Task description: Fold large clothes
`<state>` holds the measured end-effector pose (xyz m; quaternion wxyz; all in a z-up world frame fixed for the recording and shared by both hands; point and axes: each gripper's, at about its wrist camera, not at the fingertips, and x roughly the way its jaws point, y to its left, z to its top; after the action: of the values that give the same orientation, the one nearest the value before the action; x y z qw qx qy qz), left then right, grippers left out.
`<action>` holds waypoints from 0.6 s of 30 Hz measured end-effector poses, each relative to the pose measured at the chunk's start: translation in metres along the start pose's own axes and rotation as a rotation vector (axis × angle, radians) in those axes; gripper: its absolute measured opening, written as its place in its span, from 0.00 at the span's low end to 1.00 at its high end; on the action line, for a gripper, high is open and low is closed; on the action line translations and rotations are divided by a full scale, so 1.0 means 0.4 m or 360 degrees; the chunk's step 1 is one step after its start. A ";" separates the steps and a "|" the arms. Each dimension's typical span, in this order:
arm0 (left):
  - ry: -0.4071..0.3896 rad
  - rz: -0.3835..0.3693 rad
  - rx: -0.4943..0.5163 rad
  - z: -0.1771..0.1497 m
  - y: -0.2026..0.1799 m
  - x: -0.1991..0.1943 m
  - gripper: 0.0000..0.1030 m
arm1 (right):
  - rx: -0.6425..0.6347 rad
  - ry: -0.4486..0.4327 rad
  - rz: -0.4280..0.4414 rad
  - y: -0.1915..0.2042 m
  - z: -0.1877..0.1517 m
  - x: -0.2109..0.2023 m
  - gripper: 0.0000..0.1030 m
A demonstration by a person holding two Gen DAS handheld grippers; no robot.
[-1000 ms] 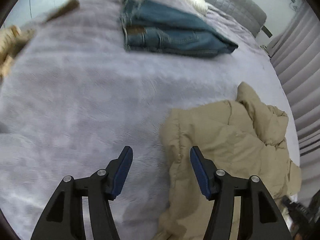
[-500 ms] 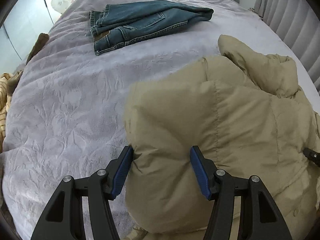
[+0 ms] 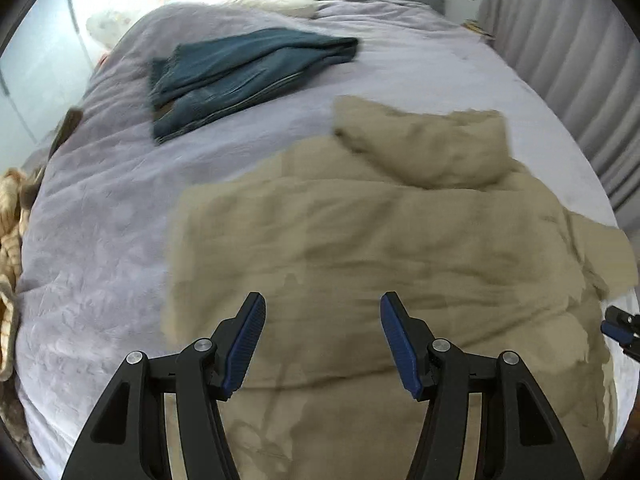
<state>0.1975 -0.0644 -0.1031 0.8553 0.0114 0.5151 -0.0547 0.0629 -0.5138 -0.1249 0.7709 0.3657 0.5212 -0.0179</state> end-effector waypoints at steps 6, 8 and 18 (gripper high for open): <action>-0.0023 -0.0091 0.0119 -0.027 -0.153 -0.040 1.00 | 0.0175 -0.0046 -0.0004 -0.130 0.032 -0.055 0.54; 0.0001 -0.0123 0.0161 -0.032 -0.194 -0.036 1.00 | 0.0244 -0.0054 0.0001 -0.178 0.042 -0.065 0.54; 0.0020 -0.0195 0.0230 -0.025 -0.397 -0.021 1.00 | 0.0484 -0.0156 0.0060 -0.359 0.119 -0.113 0.76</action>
<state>0.1681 -0.2207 -0.0945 0.8441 0.0419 0.5149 -0.1439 0.0211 -0.6624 -0.1573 0.7313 0.4866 0.4673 -0.1001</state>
